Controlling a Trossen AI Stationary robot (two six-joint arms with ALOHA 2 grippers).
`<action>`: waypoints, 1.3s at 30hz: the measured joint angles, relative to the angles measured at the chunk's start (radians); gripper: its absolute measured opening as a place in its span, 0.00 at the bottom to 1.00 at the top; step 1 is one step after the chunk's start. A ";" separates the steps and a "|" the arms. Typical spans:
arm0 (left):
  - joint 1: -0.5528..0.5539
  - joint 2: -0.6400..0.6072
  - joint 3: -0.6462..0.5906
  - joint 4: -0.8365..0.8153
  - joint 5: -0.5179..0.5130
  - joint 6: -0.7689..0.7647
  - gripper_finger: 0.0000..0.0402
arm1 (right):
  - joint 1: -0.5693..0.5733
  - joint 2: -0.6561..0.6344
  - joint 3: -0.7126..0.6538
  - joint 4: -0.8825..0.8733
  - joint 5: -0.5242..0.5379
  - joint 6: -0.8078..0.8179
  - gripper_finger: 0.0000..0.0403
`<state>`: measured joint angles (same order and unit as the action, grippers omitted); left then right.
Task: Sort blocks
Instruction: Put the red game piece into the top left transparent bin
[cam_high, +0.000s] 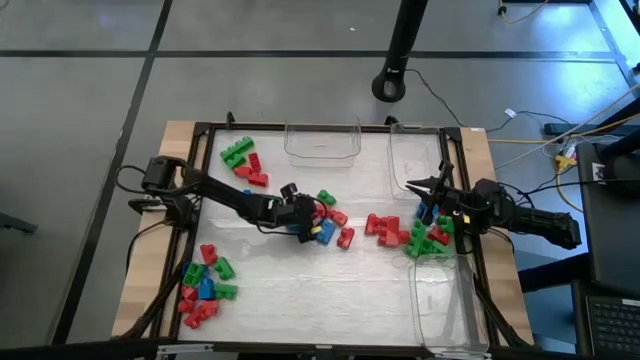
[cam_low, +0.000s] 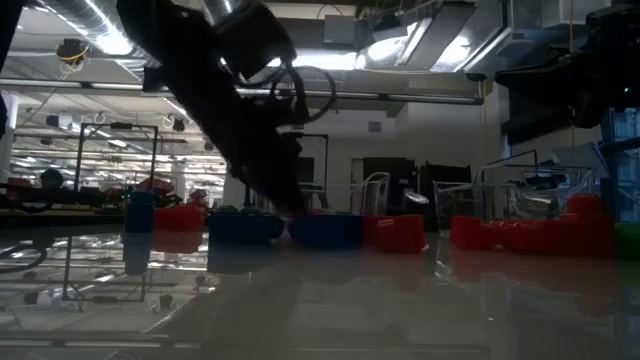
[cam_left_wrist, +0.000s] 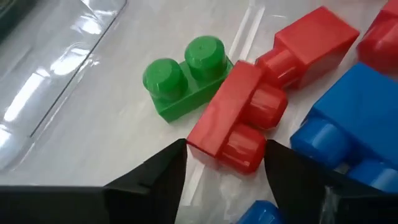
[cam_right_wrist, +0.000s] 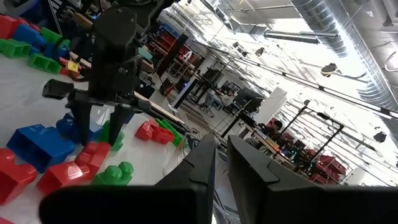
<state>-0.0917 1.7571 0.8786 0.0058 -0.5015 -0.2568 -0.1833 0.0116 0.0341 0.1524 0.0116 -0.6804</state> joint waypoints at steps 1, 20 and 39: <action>0.000 -0.022 0.008 -0.029 0.000 -0.012 0.49 | 0.000 0.000 0.000 0.000 0.000 0.001 0.11; -0.028 -0.203 0.032 -0.153 0.030 -0.180 0.86 | 0.000 0.000 0.000 -0.006 -0.002 0.001 0.11; 0.029 -0.053 0.032 -0.079 0.120 -0.083 0.86 | 0.000 0.000 0.000 -0.015 0.000 -0.002 0.11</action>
<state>-0.0628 1.7038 0.9104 -0.0731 -0.3817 -0.3398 -0.1837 0.0117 0.0341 0.1374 0.0113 -0.6819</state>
